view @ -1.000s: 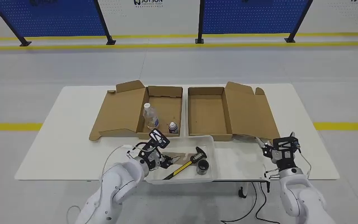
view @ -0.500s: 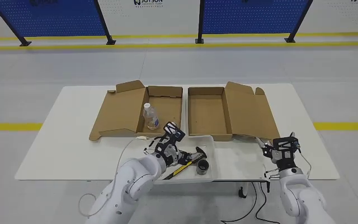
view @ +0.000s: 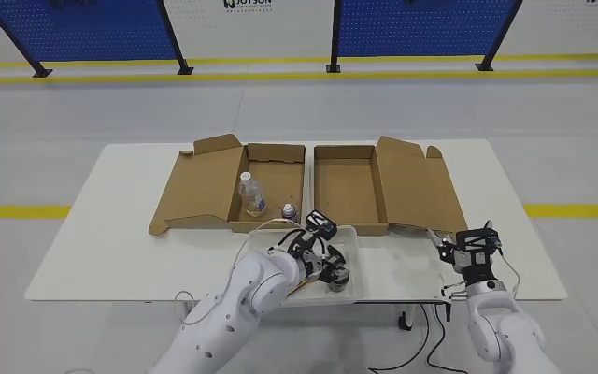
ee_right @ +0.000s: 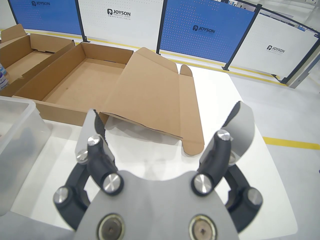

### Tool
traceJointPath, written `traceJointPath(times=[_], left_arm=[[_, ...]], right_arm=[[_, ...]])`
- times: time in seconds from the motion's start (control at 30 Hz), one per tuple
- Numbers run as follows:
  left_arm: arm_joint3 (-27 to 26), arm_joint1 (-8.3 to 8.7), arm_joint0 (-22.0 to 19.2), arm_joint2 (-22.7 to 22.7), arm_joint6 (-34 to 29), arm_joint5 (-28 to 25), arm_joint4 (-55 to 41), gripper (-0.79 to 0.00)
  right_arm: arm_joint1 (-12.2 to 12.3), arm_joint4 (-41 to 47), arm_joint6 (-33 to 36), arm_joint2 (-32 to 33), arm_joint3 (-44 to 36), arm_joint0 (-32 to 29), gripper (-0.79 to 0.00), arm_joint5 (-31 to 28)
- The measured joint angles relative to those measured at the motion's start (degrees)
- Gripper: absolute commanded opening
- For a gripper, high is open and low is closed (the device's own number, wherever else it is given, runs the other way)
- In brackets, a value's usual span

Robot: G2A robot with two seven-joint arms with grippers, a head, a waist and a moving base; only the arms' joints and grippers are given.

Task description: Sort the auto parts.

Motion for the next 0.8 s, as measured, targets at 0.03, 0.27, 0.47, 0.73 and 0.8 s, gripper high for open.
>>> traceJointPath(times=[0.03,0.27,0.47,0.73,0.8], left_arm=[[0.69,-0.13,-0.43,0.38,-0.01,0.39,0.11,-0.037],[4.46,-0.88,-2.66,2.49,-1.02,1.68,-0.41,-0.108],[6.87,-1.23,-3.81,2.86,-1.2,2.55,-1.0,-0.219],[8.07,-1.36,-4.3,2.83,-2.0,1.94,-2.1,-0.259],[8.08,-1.34,-4.29,2.8,-2.28,1.94,-2.07,-0.289]], right_arm=[[0.0,0.0,0.0,0.0,0.0,0.0,0.0,0.0],[0.0,0.0,0.0,0.0,0.0,0.0,0.0,0.0],[0.0,0.0,0.0,0.0,0.0,0.0,0.0,0.0],[0.0,0.0,0.0,0.0,0.0,0.0,0.0,0.0],[0.0,0.0,0.0,0.0,0.0,0.0,0.0,0.0]])
